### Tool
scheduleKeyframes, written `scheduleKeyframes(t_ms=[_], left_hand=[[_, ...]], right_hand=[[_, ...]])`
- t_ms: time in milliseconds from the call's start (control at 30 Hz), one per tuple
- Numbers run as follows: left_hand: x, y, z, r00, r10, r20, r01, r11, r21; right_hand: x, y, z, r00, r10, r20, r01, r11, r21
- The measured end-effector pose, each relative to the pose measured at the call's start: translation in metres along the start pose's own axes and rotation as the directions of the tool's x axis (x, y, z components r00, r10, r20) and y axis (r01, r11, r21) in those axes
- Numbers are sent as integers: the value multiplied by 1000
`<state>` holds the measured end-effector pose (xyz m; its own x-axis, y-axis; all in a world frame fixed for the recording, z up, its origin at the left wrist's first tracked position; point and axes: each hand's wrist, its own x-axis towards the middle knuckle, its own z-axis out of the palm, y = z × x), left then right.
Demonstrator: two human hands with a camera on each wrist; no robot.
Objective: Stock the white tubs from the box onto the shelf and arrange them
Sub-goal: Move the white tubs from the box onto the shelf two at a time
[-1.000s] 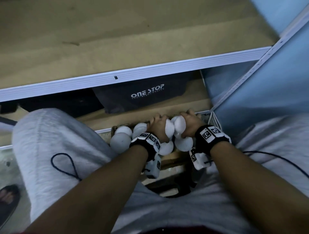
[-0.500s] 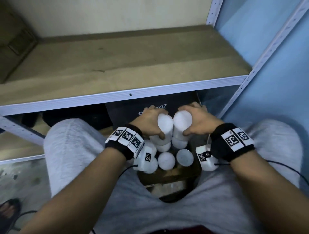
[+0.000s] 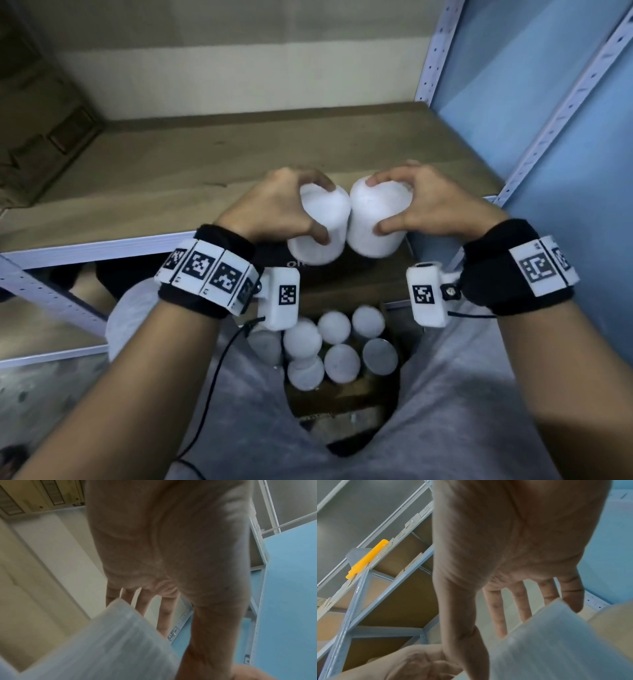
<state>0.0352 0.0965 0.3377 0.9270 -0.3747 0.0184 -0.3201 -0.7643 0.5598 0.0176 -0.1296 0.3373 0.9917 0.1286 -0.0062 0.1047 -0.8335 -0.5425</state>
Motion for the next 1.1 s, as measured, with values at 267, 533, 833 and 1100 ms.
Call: scheduleKeyframes(t_ms=[267,533,833,1100], left_hand=[[50,-11,-9,994,-55,-90,53,998,-27],[82,-23,0,994,-71,-87,67,997,-38],[75,-19,0,997,-27,-76,28,1000,9],[50,-9,-10,991,32,-131,-15,992,125]], right_hand=[[57,-1,9,994,45,-98,-41,998,39],[89,7,14,985,79,-152,-78,997,8],[83,10,15,990,53,-131,-61,996,-60],[67,1,8,958,-25,-286,-21,987,-158]])
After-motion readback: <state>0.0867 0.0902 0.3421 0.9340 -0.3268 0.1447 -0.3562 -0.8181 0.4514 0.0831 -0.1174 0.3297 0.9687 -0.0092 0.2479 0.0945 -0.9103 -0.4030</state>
